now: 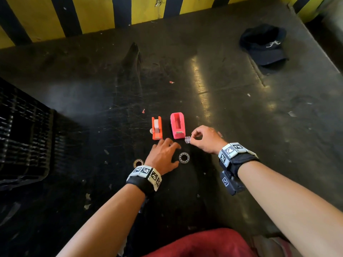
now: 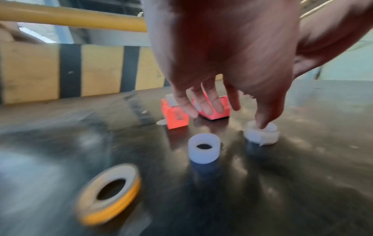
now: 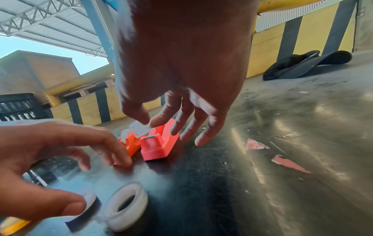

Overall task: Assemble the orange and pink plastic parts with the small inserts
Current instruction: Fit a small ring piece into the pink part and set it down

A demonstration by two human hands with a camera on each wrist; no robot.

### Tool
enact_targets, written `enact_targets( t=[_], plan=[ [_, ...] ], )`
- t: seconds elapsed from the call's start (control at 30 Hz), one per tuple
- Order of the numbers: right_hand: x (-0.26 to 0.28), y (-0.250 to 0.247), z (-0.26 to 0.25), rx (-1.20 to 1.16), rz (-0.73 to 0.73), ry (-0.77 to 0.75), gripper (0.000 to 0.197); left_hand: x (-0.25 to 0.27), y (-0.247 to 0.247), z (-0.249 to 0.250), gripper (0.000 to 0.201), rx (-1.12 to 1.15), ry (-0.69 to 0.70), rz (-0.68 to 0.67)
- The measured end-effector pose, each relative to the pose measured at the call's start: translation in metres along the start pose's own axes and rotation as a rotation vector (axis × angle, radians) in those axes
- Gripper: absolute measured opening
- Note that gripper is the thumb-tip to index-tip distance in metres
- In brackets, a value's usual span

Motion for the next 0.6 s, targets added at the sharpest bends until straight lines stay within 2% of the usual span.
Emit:
enact_targets(
  t=[0.1, 0.17, 0.23, 0.33, 0.47, 0.6],
  plan=[
    [0.002, -0.001, 0.009, 0.000, 0.006, 0.034, 0.020, -0.012, 0.007, 0.023, 0.063, -0.045, 0.081, -0.073],
    [0.004, -0.004, 0.012, -0.003, 0.005, 0.035, 0.024, -0.018, 0.015, 0.030, 0.062, -0.050, 0.077, -0.148],
    [0.005, -0.004, 0.017, -0.014, -0.004, 0.037, 0.030, -0.022, 0.019, 0.030, 0.058, 0.015, 0.049, -0.168],
    [0.004, -0.003, 0.021, -0.049, 0.002, 0.032, 0.040, -0.023, 0.011, 0.016, 0.047, 0.315, -0.043, -0.102],
    [0.000, 0.000, 0.010, -0.055, -0.011, -0.021, 0.017, -0.018, -0.012, -0.012, 0.043, 0.803, -0.179, -0.119],
    [-0.008, 0.010, -0.018, -0.132, -0.045, -0.134, 0.011, -0.007, -0.034, -0.031, 0.039, 0.918, -0.171, -0.113]
  ],
)
Point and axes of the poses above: each hand's wrist, its own x-axis away from the middle knuckle, its own y-axis out of the palm, z = x × y, the point moved 6 cm from there along -x, towards the middle knuckle, and after that the axes turned 7 degrees about -y, right-handed, at the moved point
